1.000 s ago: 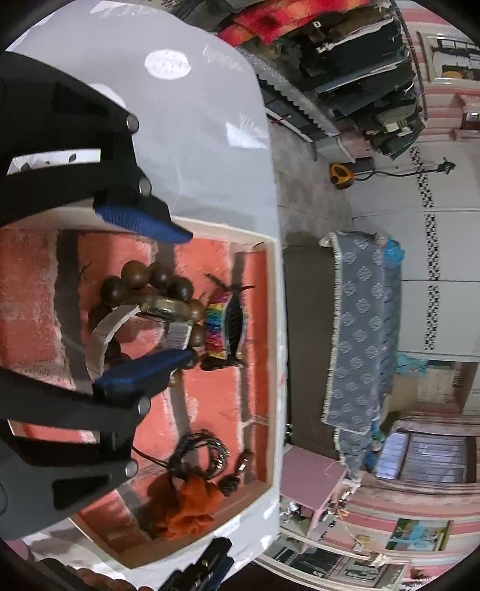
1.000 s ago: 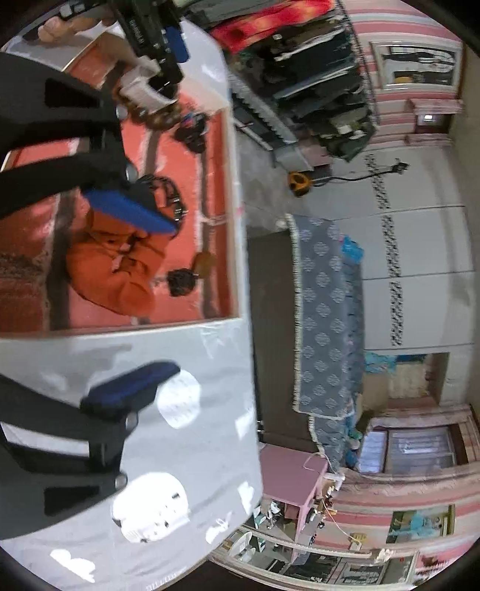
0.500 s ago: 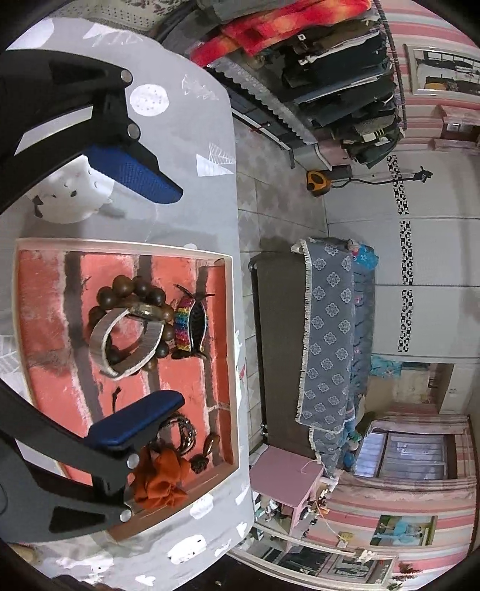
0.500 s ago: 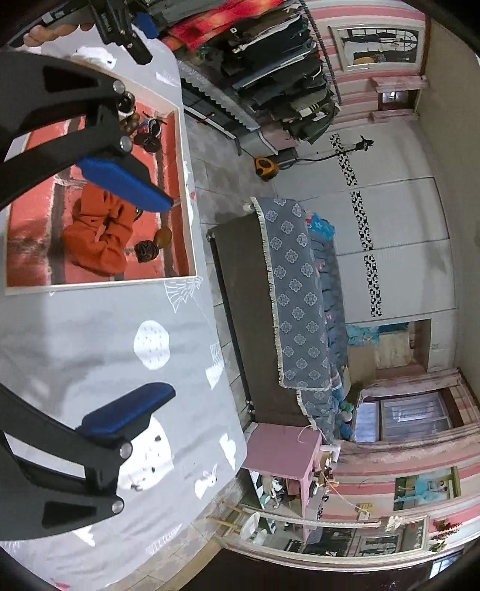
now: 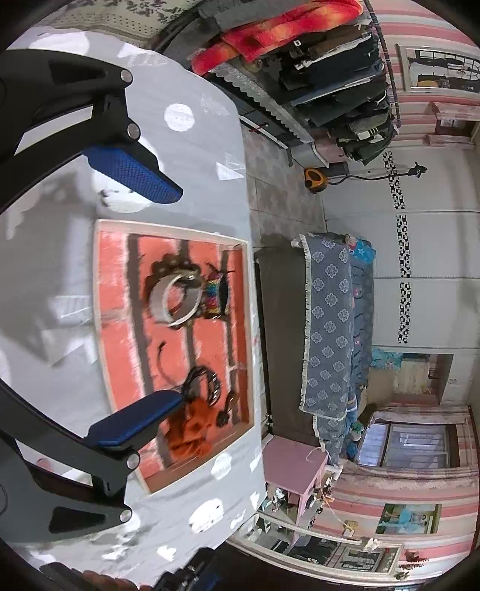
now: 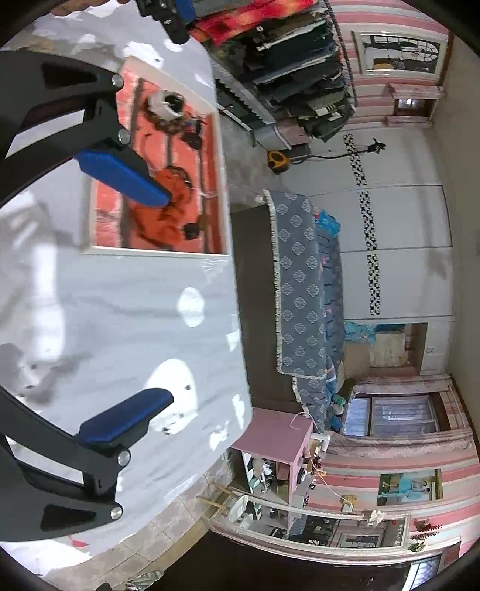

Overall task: Organize jewelry
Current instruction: 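Open both tools to release the watch and scrunchie, then lift away, then grasp the black claw clip with left tool while right tool grasps the plush keychain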

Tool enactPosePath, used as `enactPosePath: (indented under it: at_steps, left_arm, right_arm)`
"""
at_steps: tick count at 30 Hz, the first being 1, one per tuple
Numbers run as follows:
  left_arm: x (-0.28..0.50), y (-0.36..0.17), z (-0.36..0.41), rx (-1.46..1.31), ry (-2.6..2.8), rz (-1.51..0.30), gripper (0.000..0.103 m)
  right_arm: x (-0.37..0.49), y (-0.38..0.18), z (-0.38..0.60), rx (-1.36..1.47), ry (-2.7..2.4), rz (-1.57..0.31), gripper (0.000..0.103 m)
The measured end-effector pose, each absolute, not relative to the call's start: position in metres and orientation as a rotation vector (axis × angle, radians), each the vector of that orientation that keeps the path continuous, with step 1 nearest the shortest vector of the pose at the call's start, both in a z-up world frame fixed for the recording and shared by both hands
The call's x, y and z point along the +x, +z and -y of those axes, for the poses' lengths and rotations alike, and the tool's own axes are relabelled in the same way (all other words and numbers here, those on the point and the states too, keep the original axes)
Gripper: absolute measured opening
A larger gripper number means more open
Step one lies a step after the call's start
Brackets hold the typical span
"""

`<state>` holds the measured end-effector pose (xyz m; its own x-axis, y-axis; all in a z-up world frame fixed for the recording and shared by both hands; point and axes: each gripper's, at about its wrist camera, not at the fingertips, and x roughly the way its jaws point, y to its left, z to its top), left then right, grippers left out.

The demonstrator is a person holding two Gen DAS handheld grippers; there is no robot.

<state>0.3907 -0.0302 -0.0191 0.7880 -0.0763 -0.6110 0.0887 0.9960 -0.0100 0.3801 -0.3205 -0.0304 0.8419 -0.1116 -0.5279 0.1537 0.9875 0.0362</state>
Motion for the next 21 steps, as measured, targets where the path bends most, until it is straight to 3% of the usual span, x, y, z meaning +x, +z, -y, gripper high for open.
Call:
enactPosePath:
  at_steps: [21]
  left_arm:
    - [0.289, -0.078, 0.040, 0.001, -0.111, -0.720, 0.098]
  right_arm:
    - [0.286, -0.089, 0.314, 0.038, -0.160, -0.646, 0.096]
